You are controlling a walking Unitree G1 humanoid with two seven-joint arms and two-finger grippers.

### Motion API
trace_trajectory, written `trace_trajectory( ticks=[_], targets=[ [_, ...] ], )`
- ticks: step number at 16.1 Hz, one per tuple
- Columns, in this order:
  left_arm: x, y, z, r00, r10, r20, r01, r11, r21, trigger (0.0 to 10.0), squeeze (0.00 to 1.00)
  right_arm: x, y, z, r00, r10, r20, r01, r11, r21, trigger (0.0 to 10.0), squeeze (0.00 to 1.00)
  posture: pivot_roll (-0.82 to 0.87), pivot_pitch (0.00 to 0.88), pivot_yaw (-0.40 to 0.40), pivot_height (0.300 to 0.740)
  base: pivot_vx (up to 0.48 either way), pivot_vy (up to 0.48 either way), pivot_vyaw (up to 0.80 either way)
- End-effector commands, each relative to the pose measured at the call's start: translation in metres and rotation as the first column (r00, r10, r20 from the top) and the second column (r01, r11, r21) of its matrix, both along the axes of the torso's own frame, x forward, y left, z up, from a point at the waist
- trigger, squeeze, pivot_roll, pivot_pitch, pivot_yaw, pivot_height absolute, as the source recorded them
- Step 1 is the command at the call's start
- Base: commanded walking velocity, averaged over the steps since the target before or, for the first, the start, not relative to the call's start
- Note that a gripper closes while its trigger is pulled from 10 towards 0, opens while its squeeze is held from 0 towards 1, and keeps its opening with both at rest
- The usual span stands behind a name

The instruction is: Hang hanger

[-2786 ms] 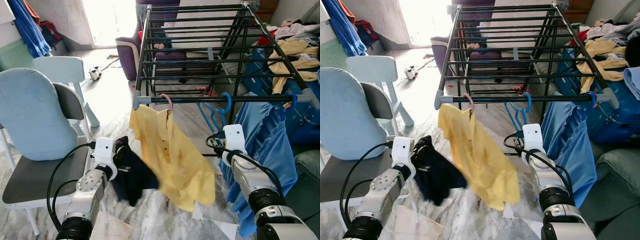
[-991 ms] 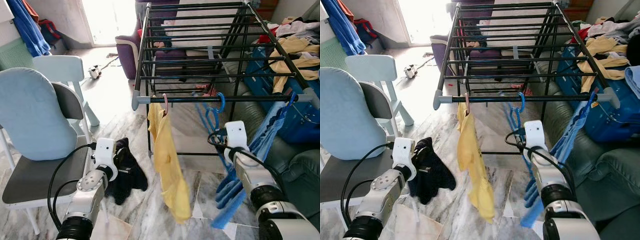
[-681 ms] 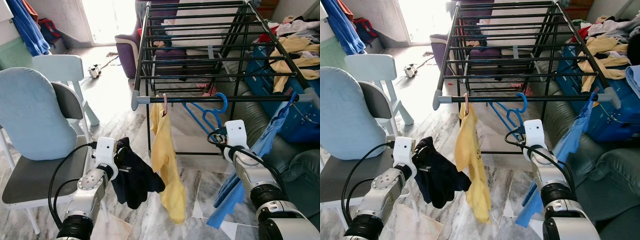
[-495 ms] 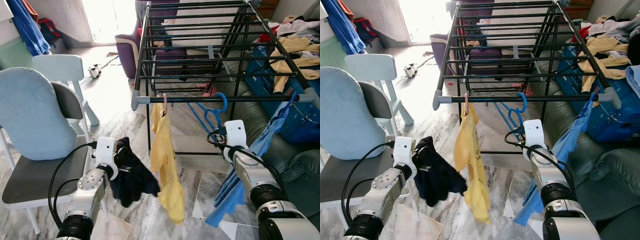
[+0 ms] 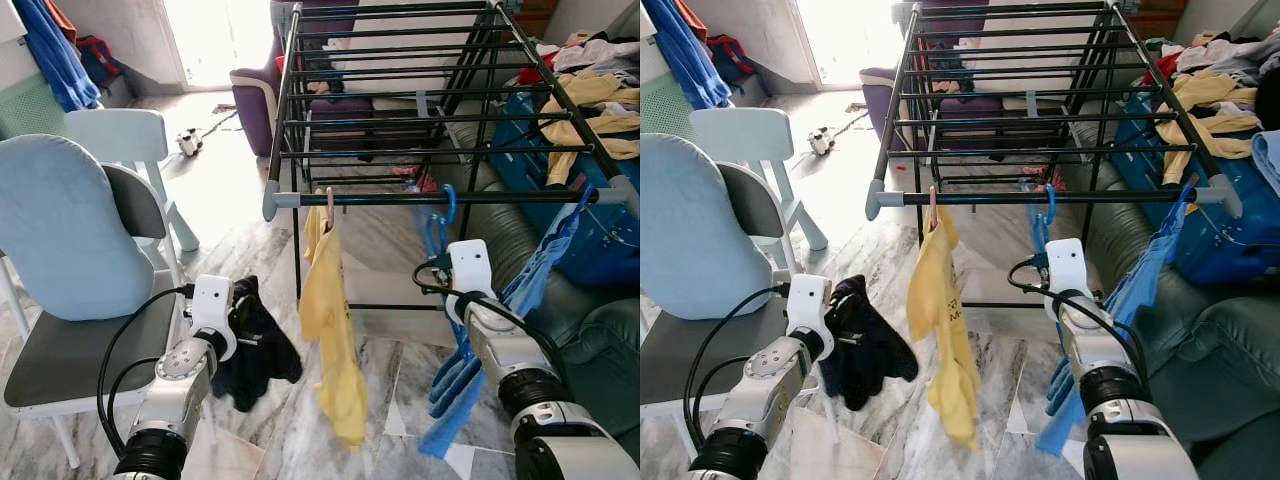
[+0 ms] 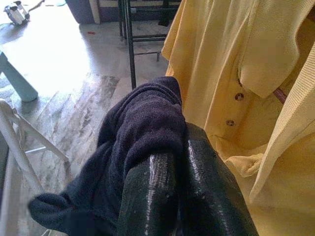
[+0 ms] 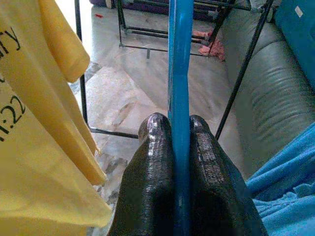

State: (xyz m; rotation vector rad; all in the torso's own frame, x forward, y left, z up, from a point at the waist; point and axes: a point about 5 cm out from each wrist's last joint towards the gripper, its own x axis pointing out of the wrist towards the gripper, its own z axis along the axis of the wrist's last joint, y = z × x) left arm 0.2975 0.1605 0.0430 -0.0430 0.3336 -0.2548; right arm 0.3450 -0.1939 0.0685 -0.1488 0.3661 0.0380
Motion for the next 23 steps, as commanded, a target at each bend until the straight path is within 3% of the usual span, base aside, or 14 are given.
trace_trajectory(
  ticks=[1, 4, 5, 6, 7, 10, 14, 23],
  targets=[
    [0.007, 0.001, 0.008, 0.999, 0.006, 0.034, -0.006, 1.000, 0.001, 10.0, 0.00, 0.002, 0.003, 0.007, 0.999, 0.000, 0.045, -0.001, 1.000, 0.011, 0.0, 0.00, -0.12, 0.000, 0.053, 0.740, 0.000, 0.000, 0.00],
    [0.007, 0.001, 0.010, 0.999, 0.009, 0.053, -0.009, 1.000, 0.007, 10.0, 0.00, -0.001, 0.003, 0.010, 0.995, -0.019, 0.094, 0.016, 1.000, 0.026, 0.0, 0.00, -0.12, 0.000, 0.051, 0.740, 0.000, 0.000, 0.00],
    [0.007, 0.004, 0.016, 0.995, 0.027, 0.098, -0.030, 0.999, 0.034, 10.0, 0.00, -0.004, 0.002, 0.016, 0.990, -0.032, 0.137, 0.026, 0.999, 0.044, 0.0, 0.00, -0.12, 0.000, 0.050, 0.740, 0.000, 0.000, 0.00],
    [0.006, 0.007, 0.021, 0.990, 0.052, 0.134, -0.059, 0.997, 0.051, 10.0, 0.00, -0.009, 0.002, 0.019, 0.987, -0.037, 0.158, 0.028, 0.998, 0.057, 3.3, 0.00, -0.12, 0.000, 0.049, 0.740, 0.000, 0.000, 0.00],
    [0.004, 0.010, 0.023, 0.986, 0.075, 0.149, -0.083, 0.995, 0.049, 10.0, 0.00, -0.014, 0.002, 0.022, 0.983, -0.040, 0.177, 0.027, 0.997, 0.072, 10.0, 0.00, -0.12, 0.000, 0.050, 0.740, 0.000, 0.000, 0.00],
    [-0.002, 0.010, 0.027, 0.978, 0.087, 0.187, -0.099, 0.993, 0.060, 10.0, 0.00, -0.028, 0.007, 0.023, 0.976, -0.058, 0.211, 0.031, 0.991, 0.129, 10.0, 0.00, -0.12, 0.000, 0.048, 0.740, 0.000, 0.000, 0.00],
    [-0.003, 0.011, 0.028, 0.975, 0.105, 0.198, -0.121, 0.990, 0.073, 10.0, 0.00, -0.052, 0.016, 0.017, 0.988, -0.018, 0.152, 0.000, 0.993, 0.117, 10.0, 0.00, -0.11, 0.000, 0.050, 0.740, 0.000, 0.000, 0.00],
    [-0.003, 0.007, 0.027, 0.980, 0.092, 0.178, -0.106, 0.992, 0.070, 10.0, 0.00, -0.058, 0.013, 0.018, 0.991, -0.033, 0.128, 0.019, 0.994, 0.109, 10.0, 0.00, -0.12, 0.000, 0.049, 0.740, 0.000, 0.000, 0.00]
  ],
)
